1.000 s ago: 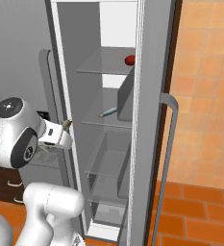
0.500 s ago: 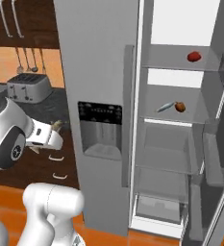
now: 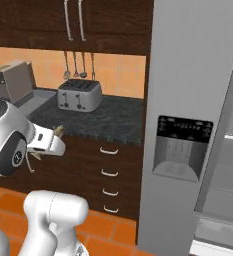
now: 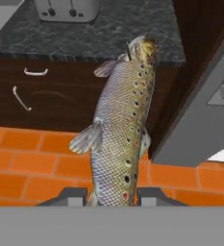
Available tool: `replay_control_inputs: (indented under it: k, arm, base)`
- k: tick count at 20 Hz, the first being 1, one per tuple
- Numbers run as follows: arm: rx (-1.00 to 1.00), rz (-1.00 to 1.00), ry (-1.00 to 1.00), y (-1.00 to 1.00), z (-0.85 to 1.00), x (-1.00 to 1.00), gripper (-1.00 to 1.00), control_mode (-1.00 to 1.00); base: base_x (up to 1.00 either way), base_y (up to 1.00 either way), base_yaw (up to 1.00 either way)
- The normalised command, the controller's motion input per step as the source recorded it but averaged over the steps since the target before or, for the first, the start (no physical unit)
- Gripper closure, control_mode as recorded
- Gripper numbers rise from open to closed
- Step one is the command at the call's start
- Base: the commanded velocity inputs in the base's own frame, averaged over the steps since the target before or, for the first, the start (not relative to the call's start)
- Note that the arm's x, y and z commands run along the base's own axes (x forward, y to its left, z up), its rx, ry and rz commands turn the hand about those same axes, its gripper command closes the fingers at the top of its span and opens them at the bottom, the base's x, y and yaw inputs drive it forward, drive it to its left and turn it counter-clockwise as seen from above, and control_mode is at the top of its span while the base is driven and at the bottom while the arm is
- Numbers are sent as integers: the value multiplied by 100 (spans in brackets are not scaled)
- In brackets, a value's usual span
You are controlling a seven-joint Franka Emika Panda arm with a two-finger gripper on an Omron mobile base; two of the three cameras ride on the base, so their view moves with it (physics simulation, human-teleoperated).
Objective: Place one bell pepper and one fish in each tupperware on the nearby counter, to pack two identical lunches.
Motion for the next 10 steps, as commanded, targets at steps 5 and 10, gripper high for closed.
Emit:
replay_control_inputs:
  k: [5, 10]
  arm:
    - [0, 0, 0, 0, 0, 0, 100, 100]
    - [0, 0, 0, 0, 0, 0, 100, 100]
  base:
    - [57, 100, -1]
    - [36, 100, -6]
